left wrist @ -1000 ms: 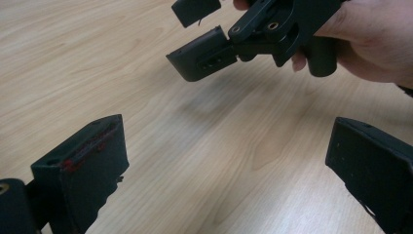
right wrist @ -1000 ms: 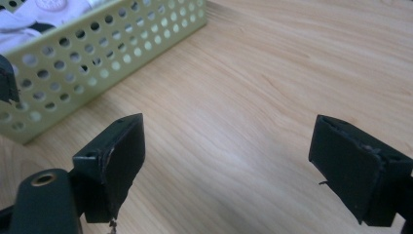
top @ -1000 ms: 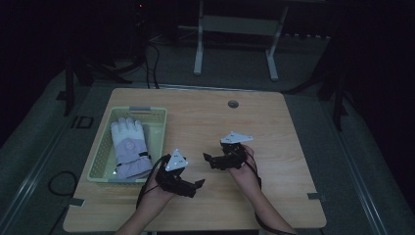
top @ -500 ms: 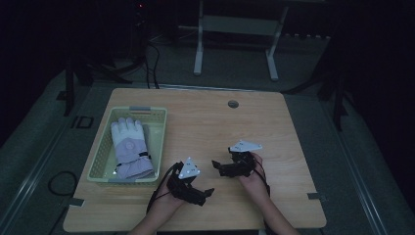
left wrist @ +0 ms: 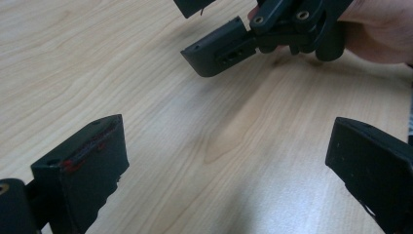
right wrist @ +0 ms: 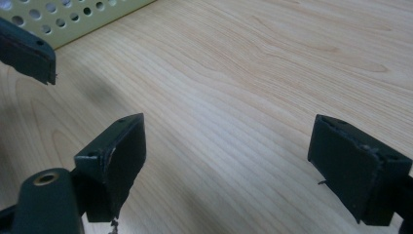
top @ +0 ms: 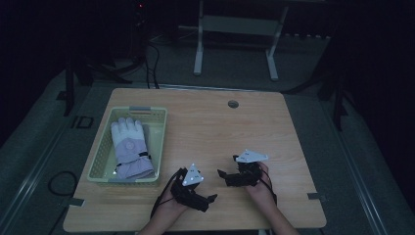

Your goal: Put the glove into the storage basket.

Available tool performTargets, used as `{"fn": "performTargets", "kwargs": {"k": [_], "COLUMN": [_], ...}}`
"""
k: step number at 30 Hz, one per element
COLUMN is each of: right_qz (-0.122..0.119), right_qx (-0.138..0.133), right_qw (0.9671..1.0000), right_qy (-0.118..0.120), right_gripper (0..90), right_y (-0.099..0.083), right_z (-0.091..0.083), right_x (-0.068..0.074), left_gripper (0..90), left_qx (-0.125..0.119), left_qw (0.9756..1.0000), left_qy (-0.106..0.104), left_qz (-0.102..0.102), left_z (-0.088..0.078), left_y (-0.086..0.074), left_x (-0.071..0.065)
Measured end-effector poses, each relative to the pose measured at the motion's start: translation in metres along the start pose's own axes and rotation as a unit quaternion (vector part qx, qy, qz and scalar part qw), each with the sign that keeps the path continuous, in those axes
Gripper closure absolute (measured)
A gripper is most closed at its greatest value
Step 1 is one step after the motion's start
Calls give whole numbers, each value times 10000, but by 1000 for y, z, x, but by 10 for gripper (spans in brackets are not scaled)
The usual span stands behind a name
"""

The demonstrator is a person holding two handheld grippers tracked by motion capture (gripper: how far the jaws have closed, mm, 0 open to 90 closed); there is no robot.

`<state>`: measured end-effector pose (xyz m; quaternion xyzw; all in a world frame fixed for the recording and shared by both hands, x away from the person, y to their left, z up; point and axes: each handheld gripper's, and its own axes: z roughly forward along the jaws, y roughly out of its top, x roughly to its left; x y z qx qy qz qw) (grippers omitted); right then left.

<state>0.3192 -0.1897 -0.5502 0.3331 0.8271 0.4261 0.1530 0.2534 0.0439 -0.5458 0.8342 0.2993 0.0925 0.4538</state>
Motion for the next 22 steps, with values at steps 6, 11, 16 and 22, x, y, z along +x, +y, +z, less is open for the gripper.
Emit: {"fn": "performTargets", "kwargs": {"k": [6,11,16,22], "right_qz": [-72,38,121,119], "right_qx": [26,-42,-71,-54], "right_qw": [10000,10000,9999,9998], "right_qy": [4,-52,-87,-124], "right_gripper": [139,139,140,140], "right_y": [-13,-14,-15,-16], "right_z": [0,0,0,1], "right_x": [-1,-4,-7,-8], "left_gripper": [19,19,19,19], "left_qx": [-128,-180,-146,-119], "left_qw": [9999,9998,9999,9999], "left_qy": [10,4,-42,-61], "left_qz": [-47,-16,77,76], "left_z": [2,3,6,8], "left_y": [-4,-8,-11,-13], "left_x": [-1,-3,-8,-8]}}
